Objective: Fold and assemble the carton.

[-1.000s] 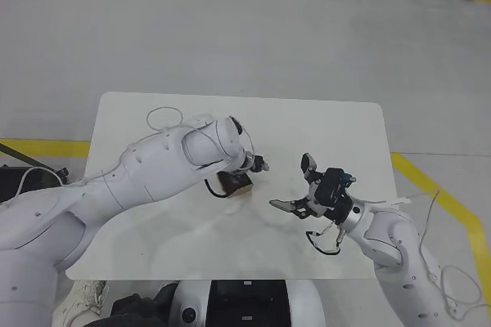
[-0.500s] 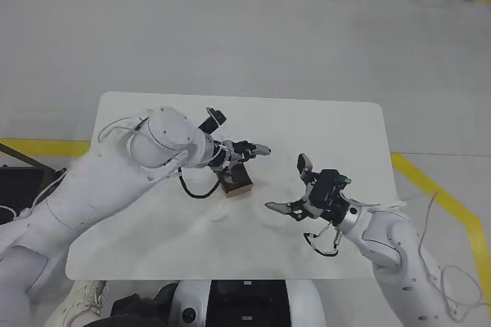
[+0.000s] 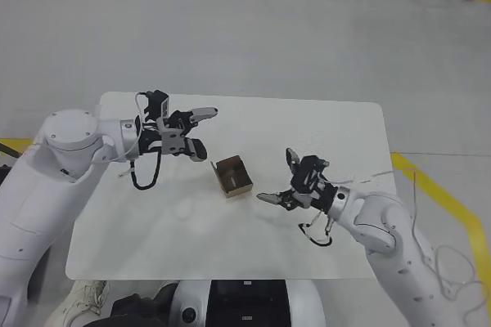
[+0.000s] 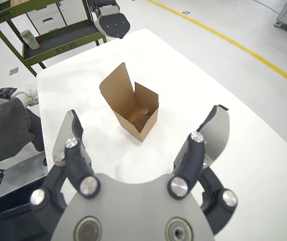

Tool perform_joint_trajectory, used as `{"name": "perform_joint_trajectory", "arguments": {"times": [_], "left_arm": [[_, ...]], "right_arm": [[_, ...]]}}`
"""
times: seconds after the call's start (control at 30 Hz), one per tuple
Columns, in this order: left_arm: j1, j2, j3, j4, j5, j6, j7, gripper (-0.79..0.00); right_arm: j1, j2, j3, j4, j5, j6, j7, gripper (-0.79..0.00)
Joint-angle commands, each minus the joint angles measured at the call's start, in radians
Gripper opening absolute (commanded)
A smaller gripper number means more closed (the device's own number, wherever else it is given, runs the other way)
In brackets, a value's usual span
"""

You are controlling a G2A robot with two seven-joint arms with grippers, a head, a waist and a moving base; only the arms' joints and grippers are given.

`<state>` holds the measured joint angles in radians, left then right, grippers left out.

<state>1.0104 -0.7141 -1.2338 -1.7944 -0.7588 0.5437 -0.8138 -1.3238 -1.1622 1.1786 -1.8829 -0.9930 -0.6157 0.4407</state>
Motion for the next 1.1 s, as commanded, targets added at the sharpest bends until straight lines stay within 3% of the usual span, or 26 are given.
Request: {"name": "perform_joint_trajectory", "arguments": {"times": [0.0,0.33,0.57,1.07], "left_arm": [[0.036,0.005,-0.033,0.001,-0.005,-0.009,0.002,0.0],[0.182,0.021,-0.17,0.03,-0.035,-0.073,0.001,0.0],[0.214,0.022,-0.205,0.062,-0.044,-0.099,-0.006,0.0],[0.214,0.022,-0.205,0.062,-0.044,-0.099,-0.006,0.0]], "right_arm": [[0.04,-0.005,-0.024,0.018,0.039,0.042,0.074,-0.785],[0.144,-0.045,-0.198,-0.01,0.177,0.414,0.347,-0.785],[0.247,-0.084,-0.324,0.021,0.18,0.65,0.457,-0.785],[0.234,-0.089,-0.323,0.024,0.192,0.695,0.433,-0.785]]}}
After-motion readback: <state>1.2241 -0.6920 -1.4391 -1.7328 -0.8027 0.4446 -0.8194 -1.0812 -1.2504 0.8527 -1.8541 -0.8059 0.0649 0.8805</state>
